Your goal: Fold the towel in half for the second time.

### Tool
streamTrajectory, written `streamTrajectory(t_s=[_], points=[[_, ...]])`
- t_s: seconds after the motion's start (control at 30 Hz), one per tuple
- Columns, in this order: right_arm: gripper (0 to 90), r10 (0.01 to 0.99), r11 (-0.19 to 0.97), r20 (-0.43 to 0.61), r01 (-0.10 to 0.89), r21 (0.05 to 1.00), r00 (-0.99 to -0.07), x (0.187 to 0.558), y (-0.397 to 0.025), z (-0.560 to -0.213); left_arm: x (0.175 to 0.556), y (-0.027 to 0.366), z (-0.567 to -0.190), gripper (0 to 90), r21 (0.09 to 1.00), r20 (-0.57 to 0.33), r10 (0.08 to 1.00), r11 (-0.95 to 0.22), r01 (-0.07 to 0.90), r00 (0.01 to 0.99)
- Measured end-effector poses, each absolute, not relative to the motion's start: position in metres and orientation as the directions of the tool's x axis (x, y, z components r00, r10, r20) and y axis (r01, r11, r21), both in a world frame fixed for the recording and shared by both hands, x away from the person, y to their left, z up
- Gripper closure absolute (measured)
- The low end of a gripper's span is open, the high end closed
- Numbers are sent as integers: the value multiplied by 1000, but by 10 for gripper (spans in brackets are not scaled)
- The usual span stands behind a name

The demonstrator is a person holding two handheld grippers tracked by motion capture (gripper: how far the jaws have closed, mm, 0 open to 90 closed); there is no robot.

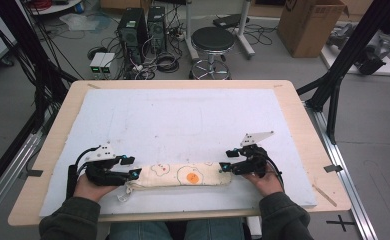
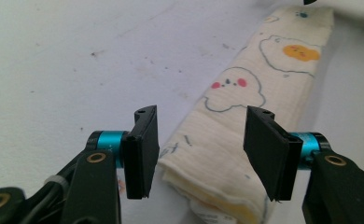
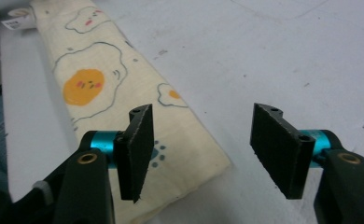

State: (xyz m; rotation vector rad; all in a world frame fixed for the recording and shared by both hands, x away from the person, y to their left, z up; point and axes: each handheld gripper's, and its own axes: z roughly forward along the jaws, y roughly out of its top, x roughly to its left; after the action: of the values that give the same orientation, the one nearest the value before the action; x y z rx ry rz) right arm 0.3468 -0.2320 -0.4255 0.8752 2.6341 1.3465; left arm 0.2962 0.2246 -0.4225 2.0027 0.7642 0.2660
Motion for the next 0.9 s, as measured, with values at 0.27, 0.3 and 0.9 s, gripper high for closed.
streamTrajectory(t_s=[0.27, 0.3, 0.9], points=[[533, 526, 504, 209, 500, 704, -824, 358, -224, -430, 309, 224, -432, 538, 794, -139, 642, -383, 472, 754], [539, 525, 505, 212, 502, 702, -824, 360, -224, -431, 310, 223, -433, 539, 789, -142, 643, -385, 479, 752], [643, 498, 558, 199, 488, 671, -844, 355, -217, -438, 310, 217, -442, 624, 745, -148, 616, -445, 497, 774]])
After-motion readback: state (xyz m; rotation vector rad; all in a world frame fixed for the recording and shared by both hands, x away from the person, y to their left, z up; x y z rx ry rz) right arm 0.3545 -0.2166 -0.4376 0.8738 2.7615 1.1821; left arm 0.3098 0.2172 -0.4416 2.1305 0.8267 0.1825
